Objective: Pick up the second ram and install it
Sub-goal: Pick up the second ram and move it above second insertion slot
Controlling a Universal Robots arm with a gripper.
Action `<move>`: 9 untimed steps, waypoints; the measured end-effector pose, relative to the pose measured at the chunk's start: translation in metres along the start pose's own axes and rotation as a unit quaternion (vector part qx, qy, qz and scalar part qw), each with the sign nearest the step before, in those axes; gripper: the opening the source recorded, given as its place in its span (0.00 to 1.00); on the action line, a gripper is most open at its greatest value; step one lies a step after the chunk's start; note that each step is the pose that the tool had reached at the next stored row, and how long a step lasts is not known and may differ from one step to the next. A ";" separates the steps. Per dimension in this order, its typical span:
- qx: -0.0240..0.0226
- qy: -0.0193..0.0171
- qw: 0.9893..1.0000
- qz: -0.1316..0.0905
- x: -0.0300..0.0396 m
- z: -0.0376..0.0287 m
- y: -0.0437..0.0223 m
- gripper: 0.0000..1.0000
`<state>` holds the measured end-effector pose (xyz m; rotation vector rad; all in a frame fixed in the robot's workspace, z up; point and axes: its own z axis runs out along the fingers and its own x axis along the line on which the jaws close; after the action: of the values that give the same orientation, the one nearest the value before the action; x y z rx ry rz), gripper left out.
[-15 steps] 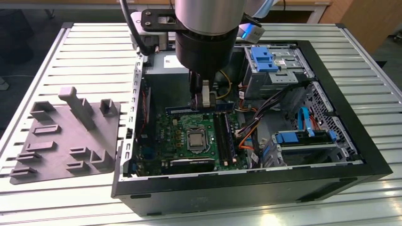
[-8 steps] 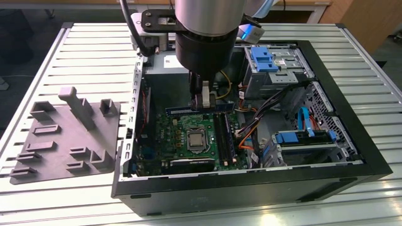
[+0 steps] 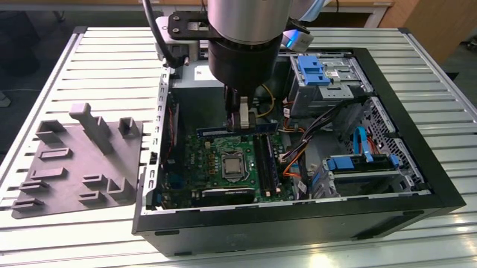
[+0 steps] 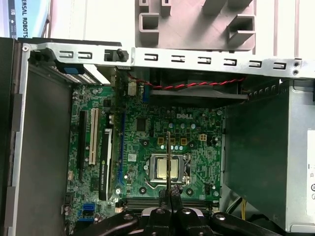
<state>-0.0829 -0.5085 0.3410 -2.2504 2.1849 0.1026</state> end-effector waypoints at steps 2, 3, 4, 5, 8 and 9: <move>0.000 0.000 1.000 0.000 0.0000 0.0005 0.0000 0.12; 0.000 0.000 1.000 0.000 0.0000 0.0007 0.0000 0.12; 0.000 0.000 1.000 0.000 0.0001 0.0010 0.0000 0.12; 0.000 0.000 1.000 0.000 0.0001 0.0013 -0.0001 0.12; 0.000 0.000 1.000 0.000 0.0001 0.0020 -0.0001 0.12; 0.000 0.000 1.000 0.000 0.0001 0.0023 -0.0001 0.12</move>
<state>-0.0829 -0.5085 0.3387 -2.2505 2.1849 0.1026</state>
